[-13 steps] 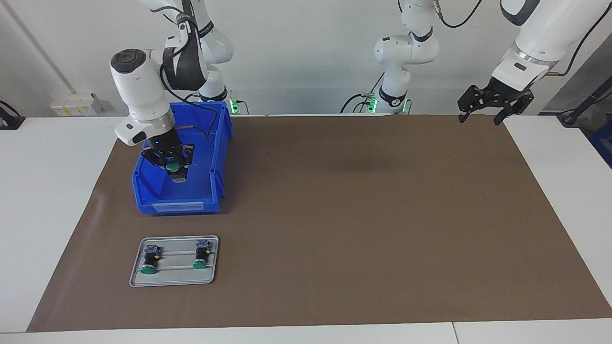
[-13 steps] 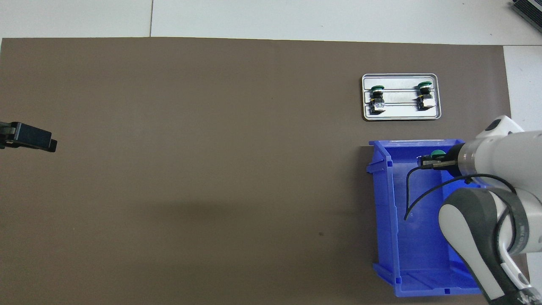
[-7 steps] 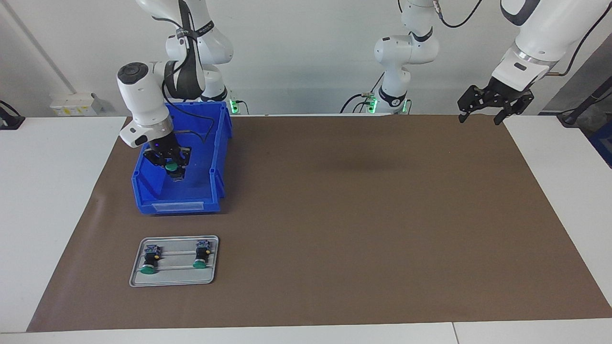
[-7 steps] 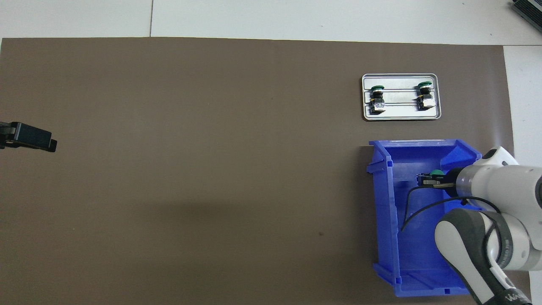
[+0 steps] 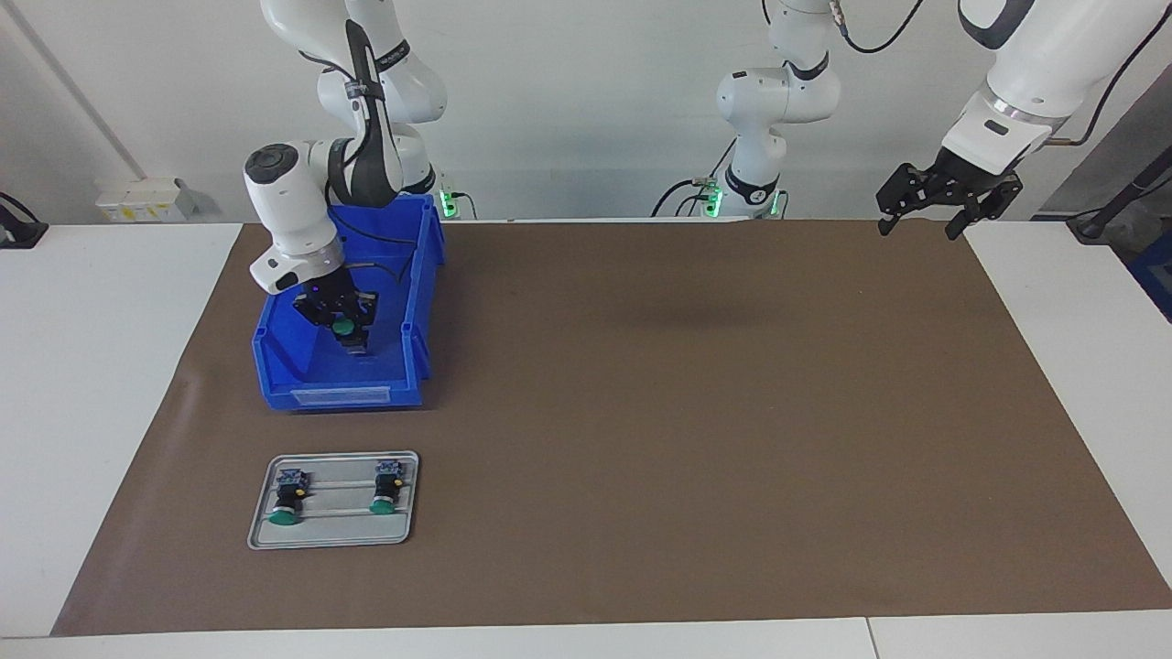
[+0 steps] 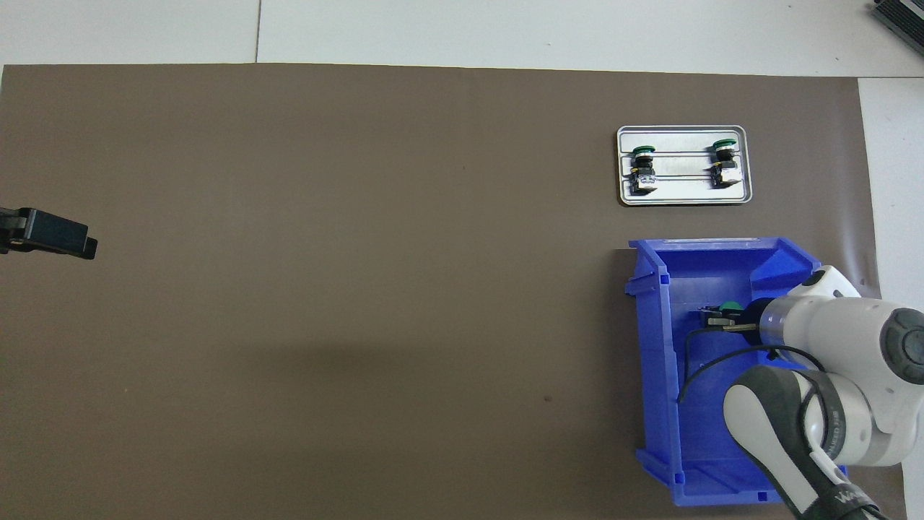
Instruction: Place and press button with both arms
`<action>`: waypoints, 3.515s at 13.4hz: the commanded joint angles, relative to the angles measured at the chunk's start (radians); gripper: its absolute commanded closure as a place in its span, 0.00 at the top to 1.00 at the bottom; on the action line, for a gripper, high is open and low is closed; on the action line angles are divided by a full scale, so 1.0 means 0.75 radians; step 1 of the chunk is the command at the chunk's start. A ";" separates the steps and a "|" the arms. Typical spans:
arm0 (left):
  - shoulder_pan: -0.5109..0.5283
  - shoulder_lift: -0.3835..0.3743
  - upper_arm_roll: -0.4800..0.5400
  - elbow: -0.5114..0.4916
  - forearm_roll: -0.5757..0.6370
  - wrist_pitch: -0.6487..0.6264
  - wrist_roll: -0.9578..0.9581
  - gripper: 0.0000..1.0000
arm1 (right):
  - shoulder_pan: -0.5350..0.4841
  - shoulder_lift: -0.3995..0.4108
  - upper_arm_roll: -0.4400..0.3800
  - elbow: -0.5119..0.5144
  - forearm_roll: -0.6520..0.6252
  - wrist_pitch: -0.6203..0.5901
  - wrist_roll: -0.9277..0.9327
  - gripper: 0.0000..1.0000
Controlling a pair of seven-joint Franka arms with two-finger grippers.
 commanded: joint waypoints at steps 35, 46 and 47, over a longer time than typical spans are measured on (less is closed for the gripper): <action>0.012 -0.030 -0.012 -0.031 0.021 -0.004 -0.015 1.00 | 0.006 0.131 0.020 1.296 -0.087 -1.317 0.253 1.00; 0.012 -0.032 -0.012 -0.031 0.021 -0.004 -0.015 1.00 | 0.039 0.152 0.030 1.315 -0.092 -1.303 0.274 1.00; 0.012 -0.030 -0.012 -0.031 0.021 -0.004 -0.015 1.00 | 0.039 0.152 0.030 1.313 -0.090 -1.300 0.278 1.00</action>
